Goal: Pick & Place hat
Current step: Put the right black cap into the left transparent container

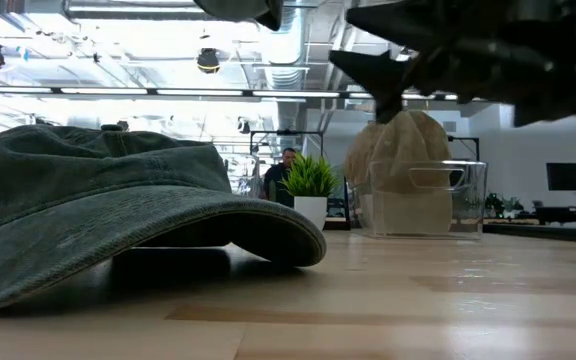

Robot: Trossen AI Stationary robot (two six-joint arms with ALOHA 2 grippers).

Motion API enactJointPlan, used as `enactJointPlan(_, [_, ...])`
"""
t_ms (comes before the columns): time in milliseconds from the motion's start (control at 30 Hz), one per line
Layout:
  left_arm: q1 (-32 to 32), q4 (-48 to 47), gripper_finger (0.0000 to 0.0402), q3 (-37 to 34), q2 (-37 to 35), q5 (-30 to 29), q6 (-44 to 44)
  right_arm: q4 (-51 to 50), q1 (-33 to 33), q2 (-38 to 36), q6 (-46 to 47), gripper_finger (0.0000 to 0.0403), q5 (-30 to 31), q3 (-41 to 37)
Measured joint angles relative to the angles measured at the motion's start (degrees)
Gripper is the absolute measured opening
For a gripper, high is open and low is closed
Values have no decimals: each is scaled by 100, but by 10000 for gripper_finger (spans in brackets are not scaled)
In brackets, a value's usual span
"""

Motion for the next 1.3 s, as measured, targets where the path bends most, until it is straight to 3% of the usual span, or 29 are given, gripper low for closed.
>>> enactJointPlan(133, [-2, 18, 8, 4, 58, 2, -1, 508, -205, 736, 0, 230, -566, 409])
enactJointPlan(367, [-167, 124, 8, 4, 140, -2, -2, 567, -557, 1549, 296, 230, -1460, 1174])
enactJointPlan(700, [-348, 187, 8, 4, 157, -20, 42, 561, -659, 2033, 593, 230, -2437, 1787])
enactJointPlan(900, [-348, 165, 8, 4, 157, -20, 42, 641, -559, 2024, 595, 230, -2774, 1979])
enactJointPlan(1300, [-348, 118, 8, 4, 157, -68, 193, 678, -521, 2016, 592, 230, -2803, 2039])
